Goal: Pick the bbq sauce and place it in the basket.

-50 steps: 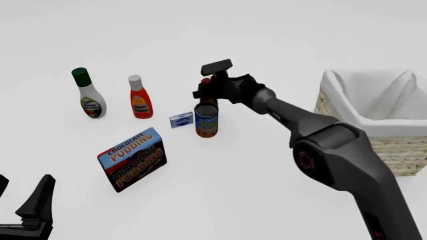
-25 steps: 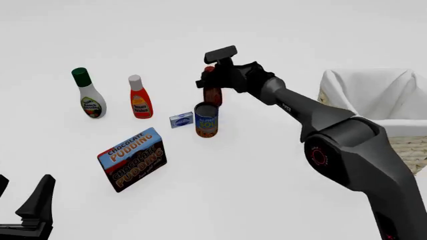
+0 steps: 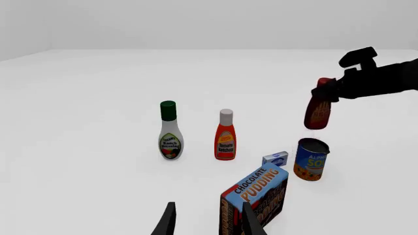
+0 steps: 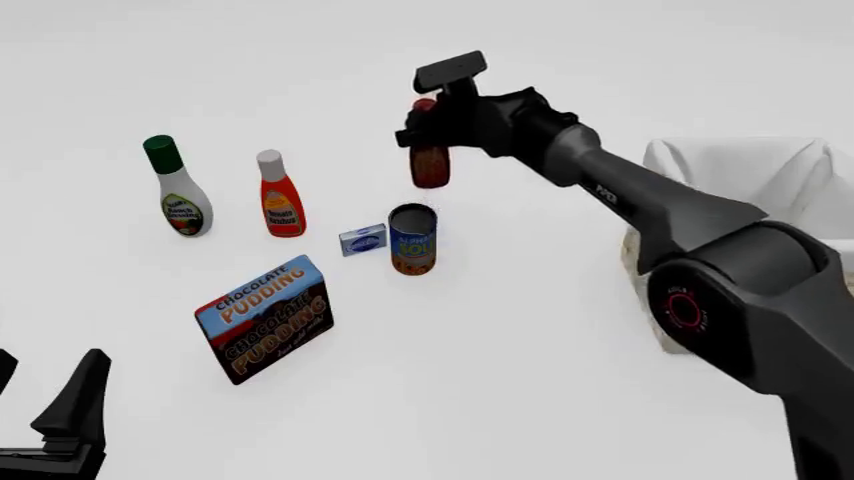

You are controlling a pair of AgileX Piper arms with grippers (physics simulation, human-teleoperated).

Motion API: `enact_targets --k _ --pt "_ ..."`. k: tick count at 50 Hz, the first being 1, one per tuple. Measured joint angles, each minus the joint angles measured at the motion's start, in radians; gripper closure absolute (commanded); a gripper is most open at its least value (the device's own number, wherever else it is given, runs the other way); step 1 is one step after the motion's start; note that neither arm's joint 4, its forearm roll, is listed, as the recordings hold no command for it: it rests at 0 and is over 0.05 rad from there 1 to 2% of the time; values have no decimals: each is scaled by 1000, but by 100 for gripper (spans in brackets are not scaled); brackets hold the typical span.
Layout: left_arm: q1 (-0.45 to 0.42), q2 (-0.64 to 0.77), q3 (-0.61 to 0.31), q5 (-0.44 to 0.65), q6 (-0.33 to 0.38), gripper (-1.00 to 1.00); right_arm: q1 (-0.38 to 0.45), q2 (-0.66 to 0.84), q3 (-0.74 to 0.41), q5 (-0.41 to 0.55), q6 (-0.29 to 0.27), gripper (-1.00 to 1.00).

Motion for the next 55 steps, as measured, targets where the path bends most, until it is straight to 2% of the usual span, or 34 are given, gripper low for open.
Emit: enact_targets --k 33,55 --pt "0 0 0 0 0 -100 -10 -247 160 -4 -12 100" --pt "0 0 0 0 0 -100 -41 -396 212 38 22 100"
